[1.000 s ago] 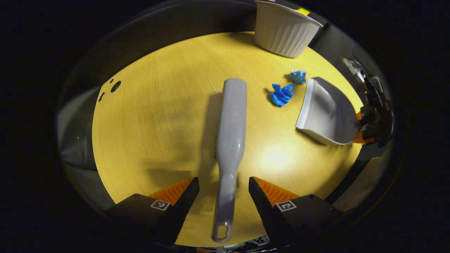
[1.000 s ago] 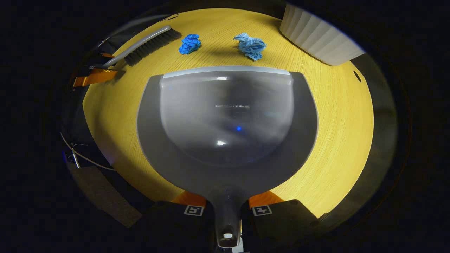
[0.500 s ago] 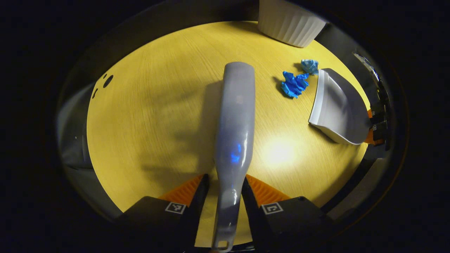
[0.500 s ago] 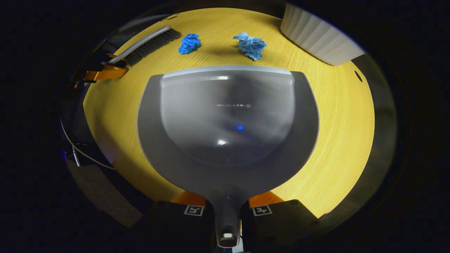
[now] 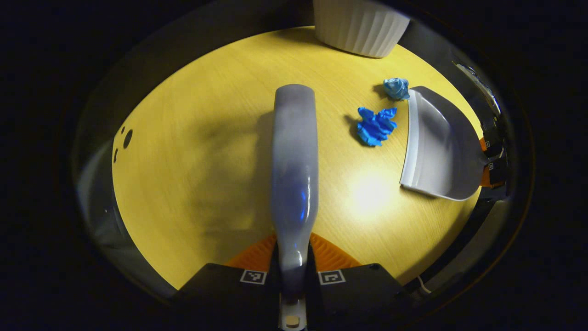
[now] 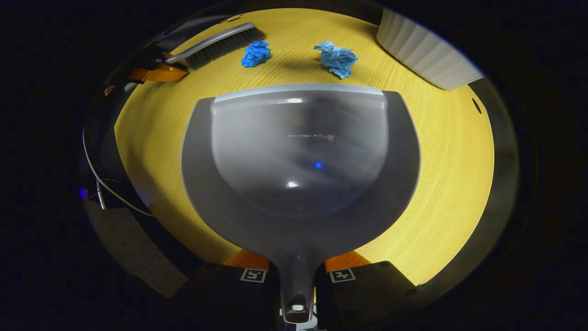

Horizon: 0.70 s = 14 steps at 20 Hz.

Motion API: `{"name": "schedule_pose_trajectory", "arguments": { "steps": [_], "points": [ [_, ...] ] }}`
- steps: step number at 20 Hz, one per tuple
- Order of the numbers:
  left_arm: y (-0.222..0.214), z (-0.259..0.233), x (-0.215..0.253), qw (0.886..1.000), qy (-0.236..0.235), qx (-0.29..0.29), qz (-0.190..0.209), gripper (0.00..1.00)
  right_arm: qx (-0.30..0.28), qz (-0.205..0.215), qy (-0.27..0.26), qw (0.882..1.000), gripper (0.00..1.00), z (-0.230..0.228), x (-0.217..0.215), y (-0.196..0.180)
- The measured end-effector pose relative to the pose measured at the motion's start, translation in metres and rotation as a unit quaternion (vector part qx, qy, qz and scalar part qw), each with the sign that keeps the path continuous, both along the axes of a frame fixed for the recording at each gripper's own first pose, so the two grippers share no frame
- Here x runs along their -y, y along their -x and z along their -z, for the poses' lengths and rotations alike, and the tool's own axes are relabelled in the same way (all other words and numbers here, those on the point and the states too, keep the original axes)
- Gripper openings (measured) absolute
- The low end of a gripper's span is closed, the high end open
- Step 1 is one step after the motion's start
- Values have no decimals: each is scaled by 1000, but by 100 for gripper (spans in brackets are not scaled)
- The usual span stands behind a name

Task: Pick up the small broom and dustpan from the desktop, sweep the trash into the dustpan with the broom, and then empty the trash into the garbage bin.

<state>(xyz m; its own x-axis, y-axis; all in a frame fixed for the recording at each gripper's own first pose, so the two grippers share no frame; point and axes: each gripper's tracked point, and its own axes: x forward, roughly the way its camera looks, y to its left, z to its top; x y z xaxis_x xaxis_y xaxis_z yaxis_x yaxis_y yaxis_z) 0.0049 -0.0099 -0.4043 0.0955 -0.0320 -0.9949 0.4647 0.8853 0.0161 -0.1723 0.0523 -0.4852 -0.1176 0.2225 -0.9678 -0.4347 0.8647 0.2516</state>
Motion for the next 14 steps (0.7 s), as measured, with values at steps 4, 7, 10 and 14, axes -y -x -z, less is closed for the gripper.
{"name": "schedule_pose_trajectory", "arguments": {
  "steps": [4, 7, 10, 14],
  "points": [
    [-28, 4, 32, 999, 9, 5, 39, 27, 8, -1, 5, 1000, 35, 0, 0, -1],
    [-44, 6, 56, 996, 12, 2, 83, 27, 7, 1, 3, 1000, 35, 1, 0, -1],
    [-46, 5, 82, 993, 24, -8, 115, 29, 5, 7, 1, 1000, 35, -1, 1, -1],
    [-31, 4, 121, 986, 59, -31, 154, 26, 10, 8, 0, 1000, 35, -2, 2, -2]
  ]
}}
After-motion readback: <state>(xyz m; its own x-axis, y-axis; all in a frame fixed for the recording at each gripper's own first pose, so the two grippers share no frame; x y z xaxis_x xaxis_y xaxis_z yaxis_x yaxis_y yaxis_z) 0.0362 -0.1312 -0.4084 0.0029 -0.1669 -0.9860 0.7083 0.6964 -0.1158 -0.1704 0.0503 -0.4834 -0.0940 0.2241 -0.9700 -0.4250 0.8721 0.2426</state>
